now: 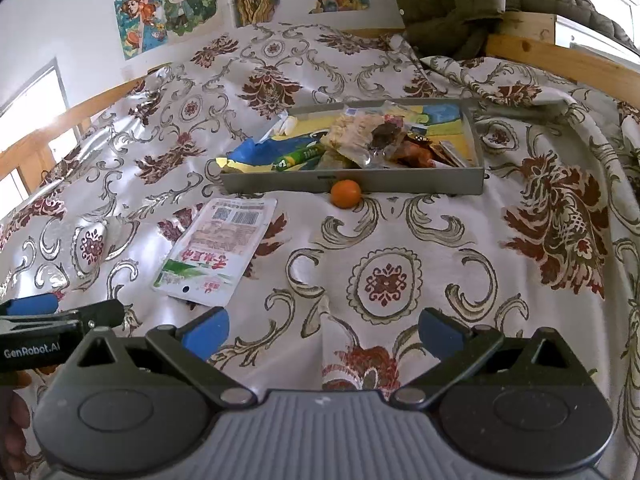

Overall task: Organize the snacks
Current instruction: 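Move left gripper to the white green-print packet while right gripper approaches the orange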

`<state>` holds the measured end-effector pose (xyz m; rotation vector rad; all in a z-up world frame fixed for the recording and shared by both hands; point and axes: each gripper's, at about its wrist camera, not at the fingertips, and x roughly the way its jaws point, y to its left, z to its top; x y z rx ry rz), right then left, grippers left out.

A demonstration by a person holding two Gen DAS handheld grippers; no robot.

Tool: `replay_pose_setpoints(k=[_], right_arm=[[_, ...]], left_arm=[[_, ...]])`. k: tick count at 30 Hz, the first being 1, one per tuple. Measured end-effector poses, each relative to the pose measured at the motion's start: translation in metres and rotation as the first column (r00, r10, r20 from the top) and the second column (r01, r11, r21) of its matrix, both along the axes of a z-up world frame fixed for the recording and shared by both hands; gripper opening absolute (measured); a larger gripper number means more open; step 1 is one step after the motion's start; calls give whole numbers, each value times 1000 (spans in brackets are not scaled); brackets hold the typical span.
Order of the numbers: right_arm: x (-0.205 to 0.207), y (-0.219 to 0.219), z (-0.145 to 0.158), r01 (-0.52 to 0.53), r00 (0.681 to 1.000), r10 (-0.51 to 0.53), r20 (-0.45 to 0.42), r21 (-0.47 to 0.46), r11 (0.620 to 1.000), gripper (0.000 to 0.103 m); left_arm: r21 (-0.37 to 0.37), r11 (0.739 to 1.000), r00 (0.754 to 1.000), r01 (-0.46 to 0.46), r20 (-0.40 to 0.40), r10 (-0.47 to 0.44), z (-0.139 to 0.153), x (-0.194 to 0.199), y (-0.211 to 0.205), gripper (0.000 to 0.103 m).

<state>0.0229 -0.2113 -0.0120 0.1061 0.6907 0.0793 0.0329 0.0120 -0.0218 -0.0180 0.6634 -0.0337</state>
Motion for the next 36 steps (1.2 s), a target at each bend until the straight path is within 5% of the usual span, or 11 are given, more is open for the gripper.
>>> replay_pose_setpoints(k=[20,26,36], right_arm=[[32,-17,-10,74,994,-74,79,3,997,103],[37,-14,-17,68,994,-64,93,-44,997,103],[63,-20,-28,13,997,-2,83,-133,991,103]], left_arm=[[37,999,998,-1,-58,3,-2,59,-13,102],[34,996,995,83,-59,-81,-4,85,-29,102],[2,987,973,162,-169,-159,-33,141,-35,102]])
